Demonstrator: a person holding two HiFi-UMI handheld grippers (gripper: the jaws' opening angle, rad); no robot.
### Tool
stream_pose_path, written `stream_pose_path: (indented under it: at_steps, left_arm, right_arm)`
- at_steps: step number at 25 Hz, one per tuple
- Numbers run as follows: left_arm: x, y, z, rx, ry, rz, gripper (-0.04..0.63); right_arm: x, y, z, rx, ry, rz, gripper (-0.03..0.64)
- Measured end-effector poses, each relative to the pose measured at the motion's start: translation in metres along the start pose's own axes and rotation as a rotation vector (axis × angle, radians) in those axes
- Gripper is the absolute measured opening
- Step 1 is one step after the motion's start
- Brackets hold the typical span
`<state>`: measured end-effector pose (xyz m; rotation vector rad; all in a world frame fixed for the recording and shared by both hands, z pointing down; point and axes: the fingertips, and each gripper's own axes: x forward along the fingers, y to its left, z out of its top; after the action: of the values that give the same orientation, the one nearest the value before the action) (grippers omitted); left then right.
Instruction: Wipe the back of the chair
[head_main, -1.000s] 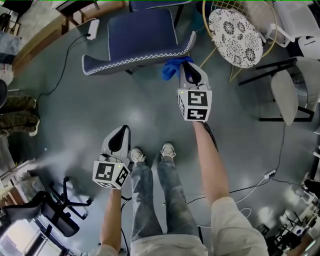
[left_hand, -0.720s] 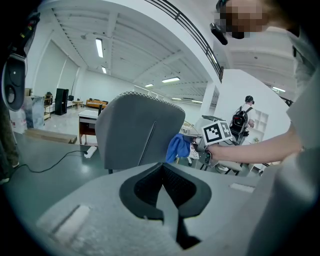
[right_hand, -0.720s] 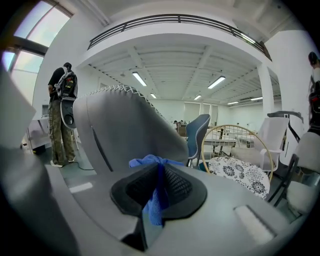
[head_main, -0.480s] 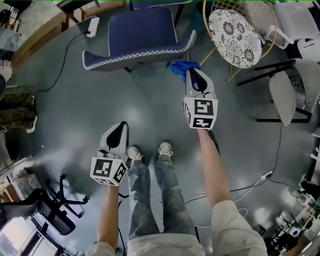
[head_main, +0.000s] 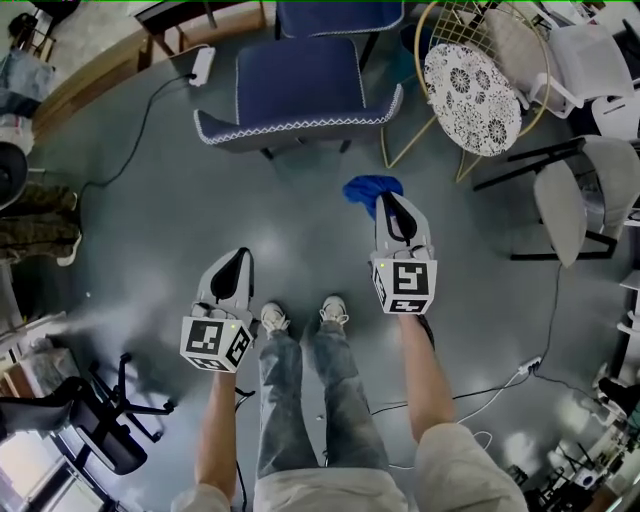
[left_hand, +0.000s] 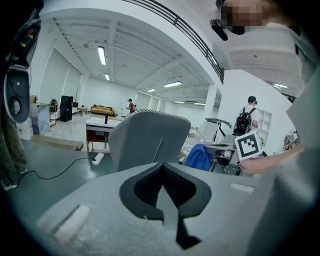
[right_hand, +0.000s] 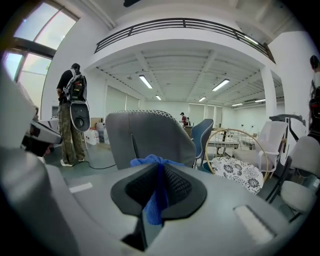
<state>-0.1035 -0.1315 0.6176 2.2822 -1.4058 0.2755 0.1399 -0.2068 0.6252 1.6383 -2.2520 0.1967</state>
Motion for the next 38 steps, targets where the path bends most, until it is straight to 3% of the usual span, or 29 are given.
stream_pose_path:
  at_steps: [11,25,38]
  left_arm:
    - [-0.035,0.020,0.055,0.031,-0.031,0.066,-0.002]
    - [-0.099,0.015,0.157,0.037,-0.112,0.114,-0.002]
    - [-0.145,0.010,0.241,0.123,-0.193,0.109,-0.002]
  right_arm:
    - [-0.071,0.033,0.040,0.039,0.013,0.014,0.028]
    - [-0.120,0.024,0.167,0.036,-0.061,-0.006,0.026]
    - [-0.158,0.019,0.247,0.001,-0.128,-0.030,0.025]
